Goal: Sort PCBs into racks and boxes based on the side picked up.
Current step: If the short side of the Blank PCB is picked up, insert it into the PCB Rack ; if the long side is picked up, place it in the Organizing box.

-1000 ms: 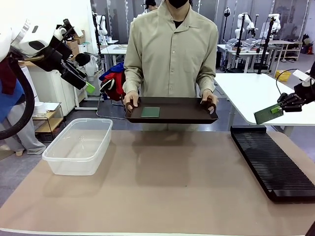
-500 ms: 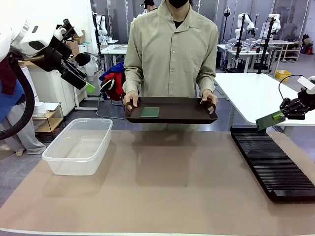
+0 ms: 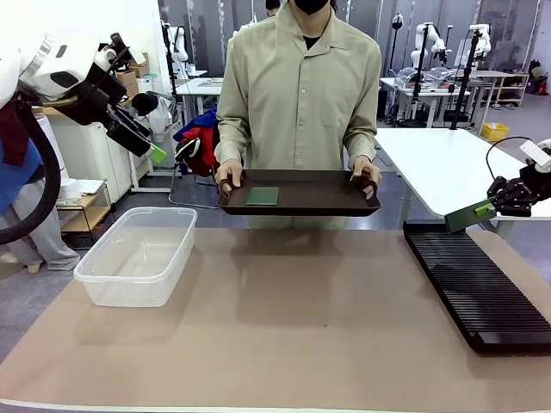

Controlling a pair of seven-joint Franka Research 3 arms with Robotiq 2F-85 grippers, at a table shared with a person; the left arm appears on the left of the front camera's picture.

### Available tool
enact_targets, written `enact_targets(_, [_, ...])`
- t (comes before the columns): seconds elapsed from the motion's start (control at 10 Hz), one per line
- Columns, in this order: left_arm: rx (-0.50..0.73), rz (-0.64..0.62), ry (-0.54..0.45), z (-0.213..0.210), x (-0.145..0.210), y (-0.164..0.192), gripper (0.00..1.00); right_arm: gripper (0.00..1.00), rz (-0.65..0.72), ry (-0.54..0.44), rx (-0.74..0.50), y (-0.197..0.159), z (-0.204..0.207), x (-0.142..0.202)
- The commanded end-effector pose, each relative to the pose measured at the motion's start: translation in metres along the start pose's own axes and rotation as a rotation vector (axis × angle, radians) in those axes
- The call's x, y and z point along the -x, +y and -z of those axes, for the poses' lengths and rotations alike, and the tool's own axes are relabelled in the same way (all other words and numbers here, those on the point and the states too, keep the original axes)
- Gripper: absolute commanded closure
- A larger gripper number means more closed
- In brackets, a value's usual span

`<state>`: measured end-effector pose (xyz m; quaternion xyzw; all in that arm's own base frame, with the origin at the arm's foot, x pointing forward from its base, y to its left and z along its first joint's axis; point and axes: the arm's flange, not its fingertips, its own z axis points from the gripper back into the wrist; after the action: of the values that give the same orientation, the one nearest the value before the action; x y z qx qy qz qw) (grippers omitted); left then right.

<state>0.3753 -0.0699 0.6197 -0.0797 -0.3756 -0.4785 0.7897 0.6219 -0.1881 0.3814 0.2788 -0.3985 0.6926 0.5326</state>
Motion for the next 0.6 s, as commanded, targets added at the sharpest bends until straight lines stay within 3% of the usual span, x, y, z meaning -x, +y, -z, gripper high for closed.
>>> enact_targets(0.0, [0.011, 0.014, 0.005, 0.0, 0.002, 0.001, 0.0, 0.98, 0.002, -0.002, -0.002, 0.001, 0.002, 0.001])
enact_targets(0.5, [0.011, 0.014, 0.005, 0.0, 0.002, 0.001, 0.0, 0.98, 0.07, -0.071, -0.193, -0.014, 0.015, 0.034])
